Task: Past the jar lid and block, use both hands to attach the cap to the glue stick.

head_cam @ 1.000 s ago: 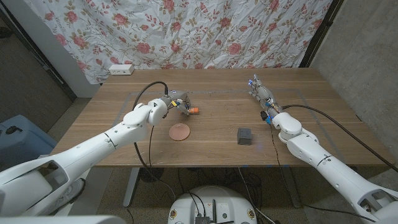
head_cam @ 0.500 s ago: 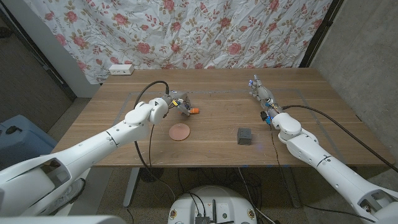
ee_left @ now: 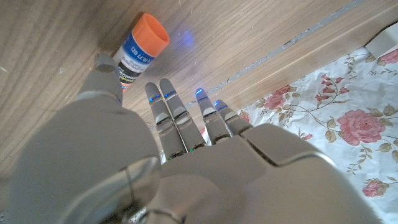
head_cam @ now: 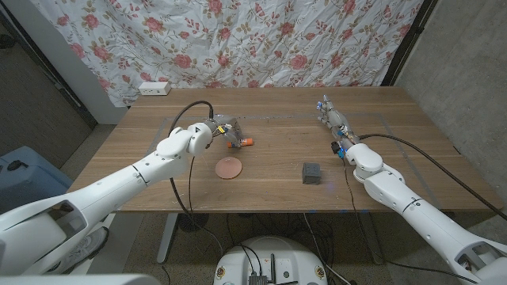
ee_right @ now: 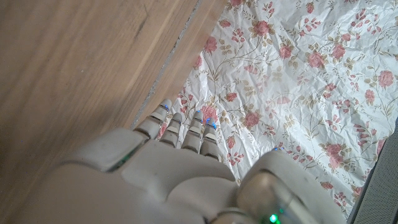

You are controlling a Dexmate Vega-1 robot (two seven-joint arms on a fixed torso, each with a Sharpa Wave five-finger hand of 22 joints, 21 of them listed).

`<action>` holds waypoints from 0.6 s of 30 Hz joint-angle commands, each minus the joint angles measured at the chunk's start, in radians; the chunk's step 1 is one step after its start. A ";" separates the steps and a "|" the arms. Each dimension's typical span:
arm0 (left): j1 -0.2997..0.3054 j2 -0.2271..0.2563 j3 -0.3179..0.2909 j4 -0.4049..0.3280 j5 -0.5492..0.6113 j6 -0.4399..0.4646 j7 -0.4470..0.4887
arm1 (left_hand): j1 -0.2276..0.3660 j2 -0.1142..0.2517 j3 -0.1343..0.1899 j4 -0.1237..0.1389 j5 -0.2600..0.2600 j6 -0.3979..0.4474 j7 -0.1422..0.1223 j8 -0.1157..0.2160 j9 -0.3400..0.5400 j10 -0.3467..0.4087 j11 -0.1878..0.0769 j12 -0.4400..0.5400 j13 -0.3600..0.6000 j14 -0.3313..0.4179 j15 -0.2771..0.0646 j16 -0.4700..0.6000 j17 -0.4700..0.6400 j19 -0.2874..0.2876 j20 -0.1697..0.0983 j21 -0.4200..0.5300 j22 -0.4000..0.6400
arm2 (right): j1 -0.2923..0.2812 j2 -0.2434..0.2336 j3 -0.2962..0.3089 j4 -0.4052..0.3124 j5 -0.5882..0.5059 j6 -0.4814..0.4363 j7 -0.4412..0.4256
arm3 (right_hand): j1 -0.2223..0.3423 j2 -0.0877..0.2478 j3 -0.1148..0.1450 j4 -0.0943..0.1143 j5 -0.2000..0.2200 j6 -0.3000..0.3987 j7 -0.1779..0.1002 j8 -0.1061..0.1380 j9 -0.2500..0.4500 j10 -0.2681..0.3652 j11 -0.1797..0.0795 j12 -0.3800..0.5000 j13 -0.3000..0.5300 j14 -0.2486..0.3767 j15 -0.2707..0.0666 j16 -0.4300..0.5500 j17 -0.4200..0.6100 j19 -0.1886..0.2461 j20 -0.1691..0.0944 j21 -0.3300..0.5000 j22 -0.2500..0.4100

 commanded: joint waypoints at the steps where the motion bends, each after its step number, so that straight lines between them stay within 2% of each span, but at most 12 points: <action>1: 0.016 0.027 -0.026 -0.036 -0.018 0.013 -0.023 | -0.024 -0.007 -0.008 0.002 -0.004 -0.023 0.009 0.003 0.000 -0.029 0.002 0.001 0.002 -0.019 -0.044 -0.001 0.001 -0.017 0.008 -0.002 0.003 | 0.005 0.001 -0.004 0.003 -0.005 0.003 0.003 | 0.004 0.007 0.003 -0.003 0.008 -0.001 0.005 0.005 0.000 -0.002 0.007 0.003 0.003 0.002 0.006 -0.006 0.004 0.000 0.003 -0.004 0.002; 5: 0.022 0.034 -0.037 -0.047 -0.033 0.021 -0.033 | -0.042 -0.009 -0.012 0.003 -0.002 -0.063 0.024 0.000 -0.002 -0.076 0.004 -0.002 0.001 -0.063 -0.030 -0.006 0.001 -0.037 0.020 -0.003 0.003 | 0.007 -0.002 -0.004 0.003 -0.010 0.003 0.004 | 0.001 0.004 0.001 -0.003 0.008 -0.007 0.003 0.003 0.000 -0.005 0.007 0.002 0.003 -0.001 0.006 -0.008 0.004 -0.003 0.005 -0.005 0.002; 11: 0.042 0.042 -0.070 -0.059 -0.089 0.015 -0.018 | -0.063 -0.007 -0.013 0.002 0.001 -0.117 0.022 0.001 -0.001 -0.148 0.006 -0.004 -0.003 -0.137 -0.025 -0.007 -0.002 -0.068 0.033 -0.003 0.003 | 0.004 -0.010 0.001 0.002 -0.010 0.003 0.003 | -0.004 0.001 -0.002 -0.001 0.007 -0.013 0.001 0.001 0.000 -0.012 0.009 0.000 0.003 -0.008 0.008 -0.010 0.005 -0.010 0.007 -0.008 0.002; 14: 0.050 0.047 -0.086 -0.060 -0.121 0.007 -0.008 | -0.078 -0.010 -0.018 0.004 0.001 -0.137 0.034 0.002 -0.002 -0.188 0.007 -0.006 -0.005 -0.159 -0.020 -0.007 -0.002 -0.080 0.038 -0.003 0.003 | 0.000 -0.011 0.003 0.001 -0.012 0.008 0.000 | -0.010 -0.002 -0.005 0.001 0.006 -0.022 0.000 -0.001 0.000 -0.018 0.011 -0.001 0.004 -0.016 0.012 -0.013 0.006 -0.014 0.009 -0.009 0.003; 18: 0.061 0.051 -0.109 -0.061 -0.173 0.002 0.001 | -0.097 -0.007 -0.020 0.007 0.001 -0.173 0.036 0.001 -0.003 -0.247 0.018 -0.007 -0.007 -0.182 -0.009 -0.004 -0.003 -0.093 0.040 -0.001 0.003 | -0.004 -0.012 0.006 0.003 -0.012 0.019 0.002 | -0.014 -0.005 -0.008 0.002 0.005 -0.029 0.001 -0.003 -0.001 -0.023 0.011 -0.002 0.004 -0.022 0.013 -0.015 0.007 -0.017 0.012 -0.009 0.003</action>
